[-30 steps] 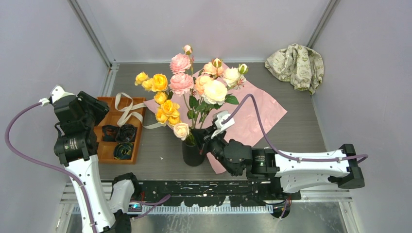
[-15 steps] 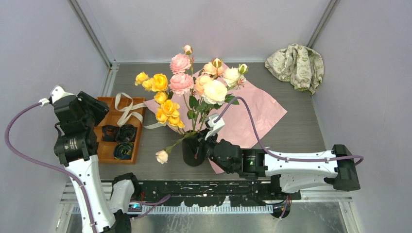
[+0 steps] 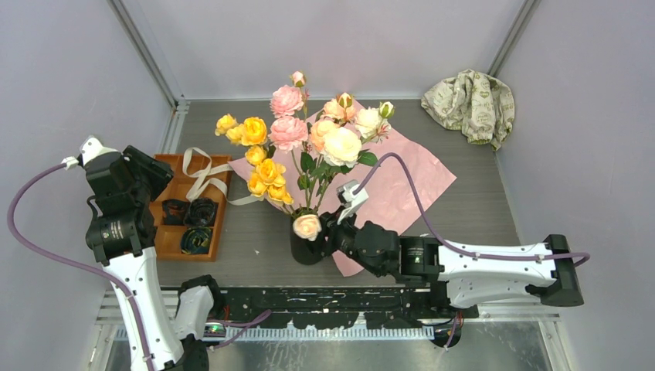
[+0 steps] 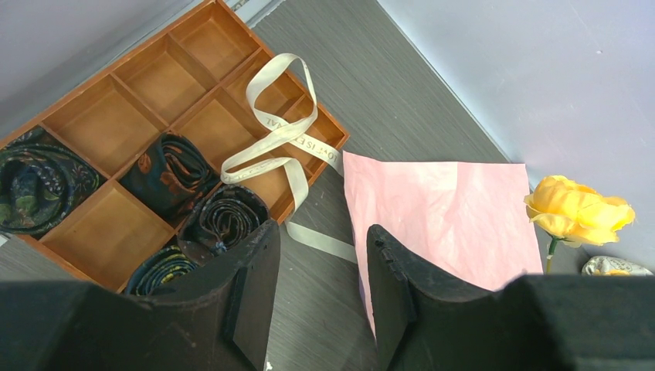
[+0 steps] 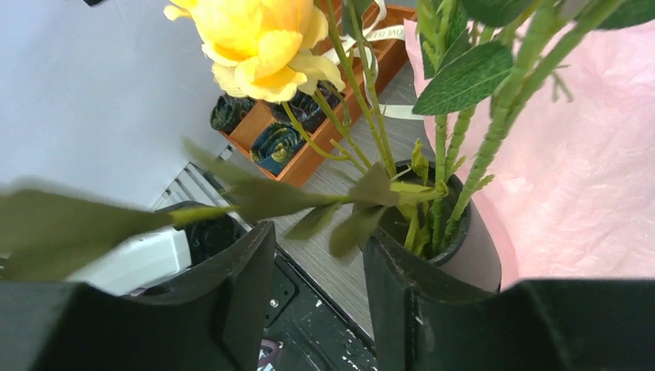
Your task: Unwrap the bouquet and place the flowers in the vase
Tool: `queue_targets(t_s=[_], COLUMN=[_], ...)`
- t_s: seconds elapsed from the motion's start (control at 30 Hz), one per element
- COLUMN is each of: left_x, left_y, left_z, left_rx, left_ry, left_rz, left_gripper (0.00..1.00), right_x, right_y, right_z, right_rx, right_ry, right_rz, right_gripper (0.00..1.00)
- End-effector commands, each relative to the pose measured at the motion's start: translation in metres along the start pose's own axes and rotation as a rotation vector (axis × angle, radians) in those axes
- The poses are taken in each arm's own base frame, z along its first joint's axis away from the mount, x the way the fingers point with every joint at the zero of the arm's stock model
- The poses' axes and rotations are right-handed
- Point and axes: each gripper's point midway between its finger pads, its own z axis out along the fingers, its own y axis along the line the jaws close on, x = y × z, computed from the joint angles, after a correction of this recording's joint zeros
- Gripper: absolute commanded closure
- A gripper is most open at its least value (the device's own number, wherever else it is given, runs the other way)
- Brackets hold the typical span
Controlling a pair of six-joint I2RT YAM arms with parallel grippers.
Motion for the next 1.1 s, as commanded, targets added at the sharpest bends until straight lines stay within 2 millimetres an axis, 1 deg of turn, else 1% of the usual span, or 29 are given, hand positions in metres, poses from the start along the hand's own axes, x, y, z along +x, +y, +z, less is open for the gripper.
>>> queue_targets(t_s=[0.0, 0.17, 0.33, 0.53, 0.77, 0.87, 0.93, 1.0, 1.07], left_x=[-0.010, -0.010, -0.011, -0.010, -0.012, -0.012, -0.012, -0.013, -0.015], left_y=[-0.005, -0.005, -0.006, -0.006, -0.009, -0.010, -0.011, -0.011, -0.011], left_z=[-0.008, -0.009, -0.009, -0.009, -0.010, -0.010, -0.011, -0.013, -0.015], left_rx=[0.025, 0.027, 0.027, 0.031, 0.039, 0.042, 0.045, 0.046, 0.045], left_ry=[-0.042, -0.042, -0.045, -0.040, -0.043, -0.042, -0.042, -0.045, -0.051], left_rz=[0.001, 0.000, 0.000, -0.004, -0.009, -0.013, -0.014, -0.013, -0.012], left_gripper=[0.54, 0.54, 0.54, 0.54, 0.54, 0.54, 0.54, 0.54, 0.53], right_x=[-0.033, -0.043, -0.037, -0.031, -0.027, -0.026, -0.026, -0.030, -0.036], right_y=[0.014, 0.009, -0.008, -0.038, -0.081, -0.090, -0.094, -0.101, -0.112], right_z=[-0.019, -0.033, -0.044, -0.061, -0.081, -0.086, -0.088, -0.092, -0.098], right_rx=[-0.058, -0.063, -0.017, 0.079, 0.277, 0.313, 0.330, 0.368, 0.427], right_ry=[-0.062, -0.092, -0.058, -0.038, 0.008, 0.018, 0.016, 0.003, -0.016], right_rz=[0.052, 0.079, 0.066, 0.051, -0.006, -0.017, -0.017, -0.019, -0.033], right_gripper=[0.46, 0.44, 0.44, 0.44, 0.46, 0.47, 0.50, 0.52, 0.53])
